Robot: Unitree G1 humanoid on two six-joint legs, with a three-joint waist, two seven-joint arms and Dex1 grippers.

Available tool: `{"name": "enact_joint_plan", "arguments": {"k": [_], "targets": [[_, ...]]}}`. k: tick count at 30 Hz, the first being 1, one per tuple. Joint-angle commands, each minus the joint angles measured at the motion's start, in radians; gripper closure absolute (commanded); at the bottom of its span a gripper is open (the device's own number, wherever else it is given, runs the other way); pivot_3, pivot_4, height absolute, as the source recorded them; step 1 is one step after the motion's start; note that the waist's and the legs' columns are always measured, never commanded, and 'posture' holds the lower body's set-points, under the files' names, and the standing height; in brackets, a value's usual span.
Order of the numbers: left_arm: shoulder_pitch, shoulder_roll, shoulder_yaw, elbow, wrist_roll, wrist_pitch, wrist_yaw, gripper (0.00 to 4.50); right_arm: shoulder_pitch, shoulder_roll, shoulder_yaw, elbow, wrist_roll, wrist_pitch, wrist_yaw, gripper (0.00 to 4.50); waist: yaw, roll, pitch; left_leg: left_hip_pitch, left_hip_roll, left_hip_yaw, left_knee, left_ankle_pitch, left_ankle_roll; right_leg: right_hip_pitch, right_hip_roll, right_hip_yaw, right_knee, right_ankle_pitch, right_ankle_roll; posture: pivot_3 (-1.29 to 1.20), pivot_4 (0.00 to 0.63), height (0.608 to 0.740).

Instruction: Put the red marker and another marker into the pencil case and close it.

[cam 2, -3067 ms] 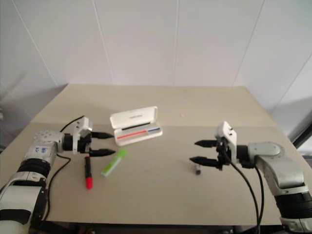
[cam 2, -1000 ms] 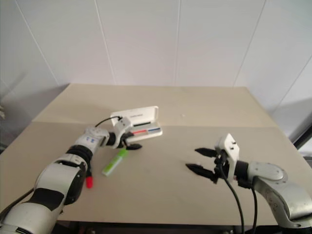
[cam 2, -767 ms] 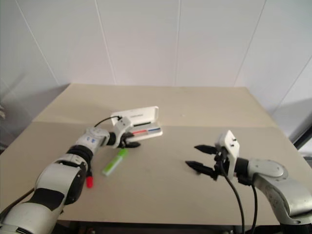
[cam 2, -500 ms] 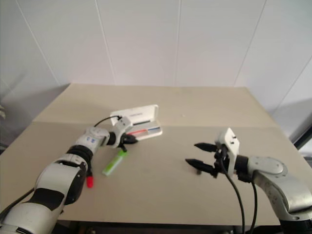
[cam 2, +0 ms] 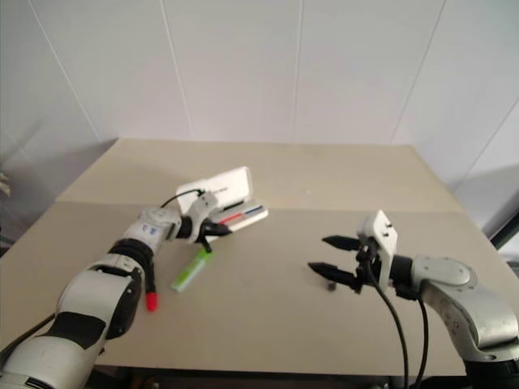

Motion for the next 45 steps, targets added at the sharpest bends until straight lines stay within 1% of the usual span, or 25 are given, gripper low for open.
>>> {"name": "enact_joint_plan", "arguments": {"k": [1, 5, 9, 12, 17, 20, 24, 33, 36, 39, 45], "targets": [[0.008, 0.023, 0.021, -0.124, -0.056, -0.045, -0.115, 4.49, -0.002, -0.021, -0.027, -0.021, 0.012, -0.010, 0.014, 0.00, 0.000, 0.000, 0.000, 0.000, 0.000, 0.000, 0.000, 0.000, 0.000, 0.000, 0.000, 0.000, 0.000, 0.000, 0.000, 0.00, 0.150, 0.740], [0.058, 0.054, 0.023, -0.254, -0.099, -0.062, -0.228, 4.49, 0.027, -0.041, -0.033, -0.038, 0.026, -0.001, 0.041, 0.00, -0.003, 0.000, 0.000, 0.000, 0.000, 0.000, 0.000, 0.000, 0.000, 0.000, 0.000, 0.000, 0.000, 0.000, 0.000, 0.00, 0.150, 0.740], [0.116, 0.080, 0.022, -0.417, -0.153, -0.008, -0.328, 4.49, 0.036, -0.064, -0.056, -0.028, 0.038, 0.000, 0.057, 0.00, -0.002, 0.000, 0.000, 0.000, 0.001, 0.000, 0.000, 0.000, 0.000, 0.000, 0.000, 0.000, 0.001, 0.000, 0.000, 0.00, 0.150, 0.740], [0.176, 0.092, 0.011, -0.546, -0.182, 0.026, -0.371, 4.49, 0.060, -0.078, -0.077, -0.021, 0.045, -0.004, 0.076, 0.00, -0.001, 0.000, 0.000, 0.000, 0.000, 0.000, 0.001, 0.000, 0.000, 0.000, 0.000, 0.001, 0.001, 0.000, 0.000, 0.00, 0.150, 0.740], [0.289, 0.098, -0.007, -0.771, -0.226, 0.121, -0.384, 4.49, 0.141, -0.092, -0.149, -0.029, 0.084, -0.016, 0.125, 0.00, 0.002, 0.000, 0.000, 0.000, 0.000, 0.000, 0.001, 0.000, 0.000, 0.001, 0.000, 0.001, 0.001, 0.000, 0.000, 0.00, 0.150, 0.740], [0.354, 0.099, -0.033, -0.886, -0.239, 0.158, -0.388, 4.49, 0.164, -0.055, -0.219, -0.020, 0.136, -0.058, 0.151, 0.00, 0.000, 0.000, 0.000, 0.001, 0.001, 0.000, 0.004, 0.000, 0.000, 0.002, 0.000, 0.001, 0.002, 0.000, 0.000, 0.00, 0.150, 0.740], [0.419, 0.097, -0.050, -0.996, -0.257, 0.176, -0.368, 4.49, 0.191, -0.057, -0.239, -0.024, 0.131, -0.077, 0.153, 0.00, -0.001, 0.000, 0.000, 0.003, 0.001, 0.001, 0.004, 0.000, 0.000, 0.003, 0.001, 0.001, 0.003, 0.000, 0.000, 0.00, 0.150, 0.740], [0.529, 0.108, -0.099, -1.071, -0.223, 0.081, -0.315, 4.49, 0.238, -0.052, -0.245, -0.059, 0.138, -0.084, 0.115, 0.00, -0.001, 0.000, 0.000, 0.003, 0.001, 0.001, 0.007, 0.000, 0.000, 0.004, 0.001, 0.002, 0.002, 0.000, -0.001, 0.00, 0.150, 0.740], [0.558, 0.124, -0.124, -1.083, -0.202, 0.084, -0.300, 4.49, 0.240, -0.053, -0.243, -0.061, 0.138, -0.086, 0.107, 0.00, 0.000, 0.000, 0.000, 0.003, 0.001, 0.001, 0.007, 0.000, 0.000, 0.004, 0.001, 0.002, 0.002, 0.000, -0.001, 0.00, 0.150, 0.740], [0.598, 0.136, -0.160, -1.098, -0.183, 0.123, -0.290, 4.49, 0.234, -0.053, -0.236, -0.058, 0.134, -0.088, 0.100, 0.00, -0.001, 0.000, 0.000, 0.003, 0.001, 0.001, 0.007, 0.000, 0.000, 0.004, 0.001, 0.002, 0.002, 0.000, -0.001, 0.00, 0.150, 0.740], [0.646, 0.130, -0.185, -1.122, -0.179, 0.092, -0.265, 4.49, 0.209, -0.049, -0.210, -0.048, 0.127, -0.089, 0.088, 0.00, 0.000, 0.000, 0.000, 0.003, 0.001, 0.001, 0.007, 0.000, 0.000, 0.004, 0.001, 0.002, 0.002, 0.000, -0.001, 0.00, 0.150, 0.740]]}}
